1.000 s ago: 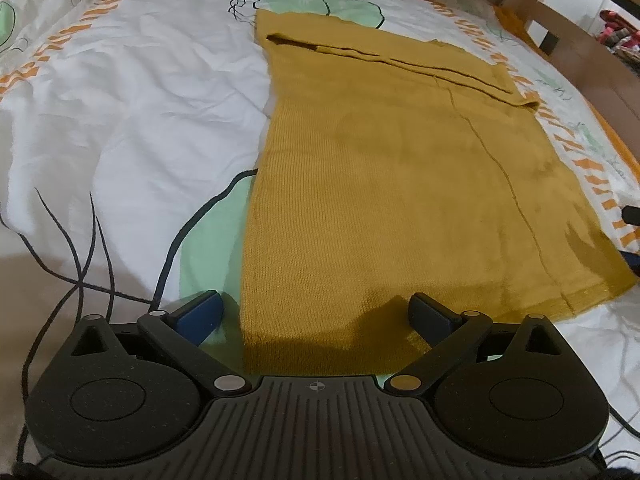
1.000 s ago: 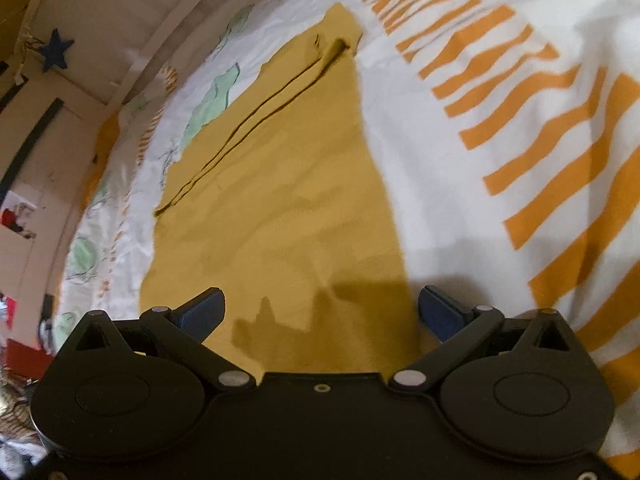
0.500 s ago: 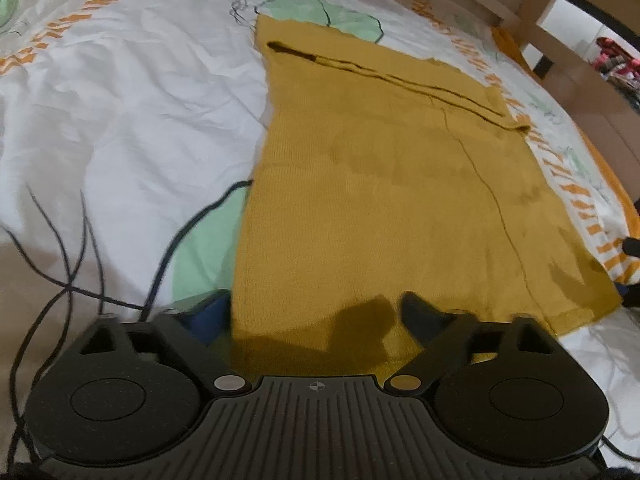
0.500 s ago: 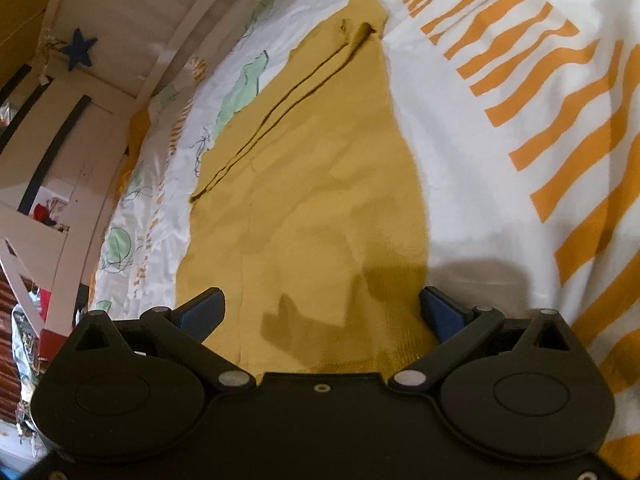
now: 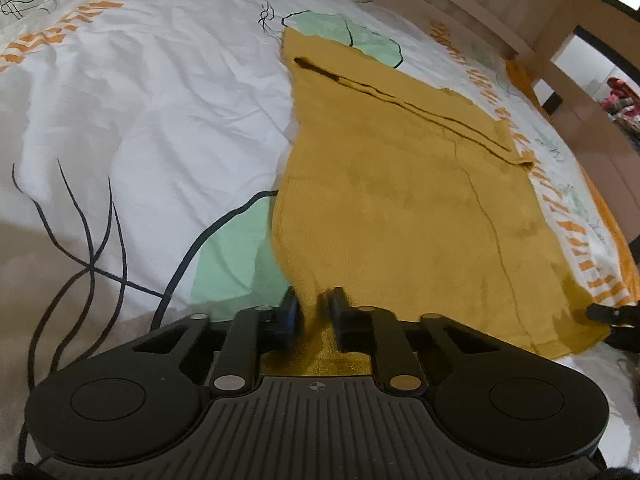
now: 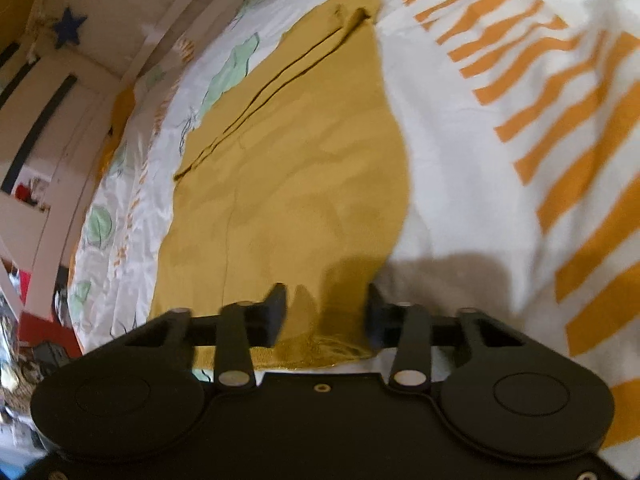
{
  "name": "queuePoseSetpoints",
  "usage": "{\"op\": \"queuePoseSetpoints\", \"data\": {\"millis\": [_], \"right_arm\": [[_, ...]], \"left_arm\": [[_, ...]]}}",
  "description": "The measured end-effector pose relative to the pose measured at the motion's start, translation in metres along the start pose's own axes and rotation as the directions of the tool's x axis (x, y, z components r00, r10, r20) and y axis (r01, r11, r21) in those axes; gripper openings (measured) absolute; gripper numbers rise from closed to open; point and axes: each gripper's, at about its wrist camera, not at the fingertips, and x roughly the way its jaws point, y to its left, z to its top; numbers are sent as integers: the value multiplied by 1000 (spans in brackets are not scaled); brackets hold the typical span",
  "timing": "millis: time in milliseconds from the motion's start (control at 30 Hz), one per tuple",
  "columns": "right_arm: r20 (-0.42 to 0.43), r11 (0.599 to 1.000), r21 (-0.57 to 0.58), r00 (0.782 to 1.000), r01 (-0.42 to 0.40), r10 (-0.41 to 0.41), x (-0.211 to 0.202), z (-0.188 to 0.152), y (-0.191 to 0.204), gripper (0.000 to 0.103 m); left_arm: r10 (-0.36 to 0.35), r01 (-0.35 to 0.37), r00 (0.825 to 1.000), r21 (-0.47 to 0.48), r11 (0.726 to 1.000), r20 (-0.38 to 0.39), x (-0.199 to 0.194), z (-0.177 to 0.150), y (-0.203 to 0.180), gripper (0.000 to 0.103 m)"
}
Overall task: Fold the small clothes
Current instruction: 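Pinch the sweater hem with the left gripper while the right gripper pinches it too, then lift the hem with both grippers, lay it onto the collar, open both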
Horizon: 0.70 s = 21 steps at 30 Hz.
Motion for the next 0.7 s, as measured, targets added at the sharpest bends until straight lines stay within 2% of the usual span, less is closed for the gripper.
{"op": "queuePoseSetpoints", "data": {"millis": [33, 200, 333, 567, 700], "right_arm": [[10, 1000, 8, 1000, 2, -2, -1, 0, -1, 18], [69, 998, -55, 998, 9, -6, -8, -3, 12, 18], [123, 997, -64, 991, -40, 48, -15, 4, 19, 18], [208, 995, -62, 974, -84, 95, -26, 23, 23, 18], [251, 992, -47, 960, -117, 125, -26, 39, 25, 18]], "left_arm": [[-4, 4, 1000, -2, 1000, 6, -2, 0, 0, 6], [-47, 48, 996, -11, 999, 71, -18, 5, -6, 5], [-68, 71, 992, -25, 997, 108, -29, 14, -10, 5], [-91, 105, 980, -69, 992, 179, -44, 44, -11, 5], [-99, 114, 971, -59, 992, 218, -46, 68, -15, 5]]}}
